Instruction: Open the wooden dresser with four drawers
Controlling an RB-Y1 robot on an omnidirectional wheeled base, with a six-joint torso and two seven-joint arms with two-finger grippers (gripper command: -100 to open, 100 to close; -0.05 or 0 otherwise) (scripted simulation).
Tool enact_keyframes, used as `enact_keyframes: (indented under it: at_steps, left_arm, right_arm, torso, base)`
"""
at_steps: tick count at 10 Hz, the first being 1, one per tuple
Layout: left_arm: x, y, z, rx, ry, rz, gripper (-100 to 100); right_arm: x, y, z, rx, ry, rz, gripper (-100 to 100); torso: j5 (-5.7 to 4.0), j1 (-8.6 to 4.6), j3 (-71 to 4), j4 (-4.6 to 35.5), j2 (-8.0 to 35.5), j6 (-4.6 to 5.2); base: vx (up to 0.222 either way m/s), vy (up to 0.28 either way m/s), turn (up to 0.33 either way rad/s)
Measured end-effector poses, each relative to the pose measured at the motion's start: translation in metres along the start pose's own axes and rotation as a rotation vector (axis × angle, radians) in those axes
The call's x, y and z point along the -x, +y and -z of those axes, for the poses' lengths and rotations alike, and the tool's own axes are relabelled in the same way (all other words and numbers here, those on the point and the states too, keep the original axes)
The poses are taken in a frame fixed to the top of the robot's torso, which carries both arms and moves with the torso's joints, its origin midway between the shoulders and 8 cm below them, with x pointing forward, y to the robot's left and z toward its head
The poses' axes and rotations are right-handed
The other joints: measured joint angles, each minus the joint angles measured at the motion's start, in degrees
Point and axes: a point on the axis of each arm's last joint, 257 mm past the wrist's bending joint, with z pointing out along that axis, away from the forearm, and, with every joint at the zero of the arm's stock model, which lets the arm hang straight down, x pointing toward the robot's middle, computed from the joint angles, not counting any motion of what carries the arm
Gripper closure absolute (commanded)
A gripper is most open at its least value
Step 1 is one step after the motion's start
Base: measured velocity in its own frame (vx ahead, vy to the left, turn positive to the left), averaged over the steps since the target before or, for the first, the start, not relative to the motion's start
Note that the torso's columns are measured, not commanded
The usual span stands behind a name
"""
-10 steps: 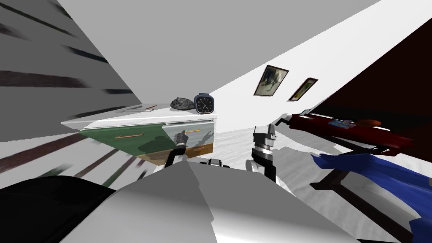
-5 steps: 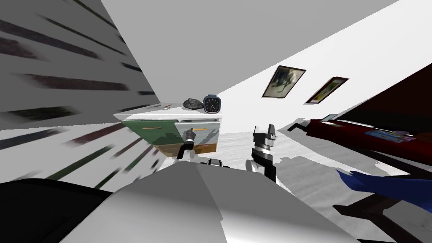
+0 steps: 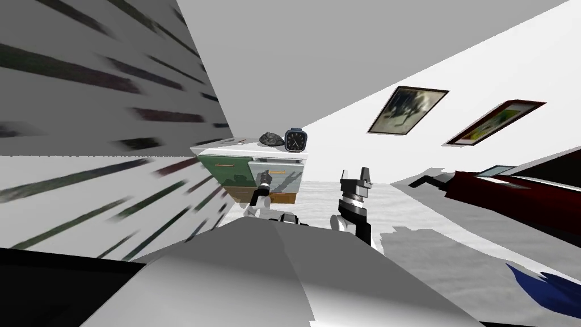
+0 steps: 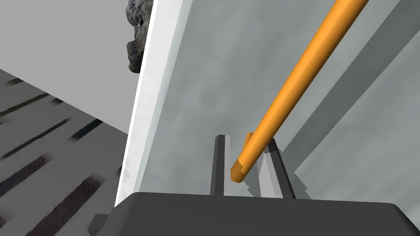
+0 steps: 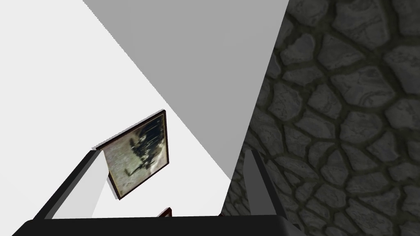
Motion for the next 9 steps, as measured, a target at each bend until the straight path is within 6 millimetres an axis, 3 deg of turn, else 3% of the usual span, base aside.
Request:
enact_keyframes:
  at_steps: [2, 3, 4, 6, 7, 8, 9]
  left_arm:
    - [-0.035, 0.013, -0.011, 0.022, 0.054, 0.026, 100]
    - [-0.043, 0.017, -0.016, 0.029, 0.067, 0.026, 100]
    - [-0.044, 0.02, -0.019, 0.032, 0.072, 0.024, 100]
    - [-0.083, 0.032, -0.027, 0.048, 0.125, 0.04, 100]
    - [-0.089, 0.037, -0.033, 0.057, 0.138, 0.036, 100]
    - [-0.109, 0.043, -0.036, 0.069, 0.164, 0.045, 100]
    - [-0.126, 0.048, -0.034, 0.08, 0.193, 0.041, 100]
  right_arm:
    - [0.0, 0.0, 0.0, 0.0, 0.0, 0.0, 0]
    - [0.0, 0.0, 0.0, 0.0, 0.0, 0.0, 0]
    - [0.0, 0.0, 0.0, 0.0, 0.0, 0.0, 0]
    - [0.0, 0.0, 0.0, 0.0, 0.0, 0.0, 0]
    - [0.0, 0.0, 0.0, 0.0, 0.0, 0.0, 0]
    - [0.0, 0.0, 0.0, 0.0, 0.0, 0.0, 0]
    - [0.0, 0.0, 0.0, 0.0, 0.0, 0.0, 0]
  torso:
    - [-0.06, 0.08, 0.1, 0.1, 0.2, -0.24]
    - [-0.12, -0.08, 0.1, 0.2, 0.1, -0.04]
    - [-0.13, -0.22, 0.0, 0.1, 0.0, 0.05]
    - [-0.14, -0.07, 0.2, 0.2, 0.3, -0.13]
    - [-0.16, -0.18, 0.1, 0.2, 0.3, 0.04]
    - [-0.19, -0.09, 0.2, 0.3, 0.4, -0.26]
    - [-0.18, -0.05, 0.2, 0.4, 0.5, -0.16]
  base:
    - [-0.057, 0.008, 0.197]
    - [-0.001, 0.006, -0.033]
    - [-0.044, 0.022, 0.388]
    - [-0.053, 0.017, 0.184]
    - [-0.065, 0.023, 0.391]
    - [-0.065, 0.017, 0.283]
    - [-0.031, 0.021, 0.033]
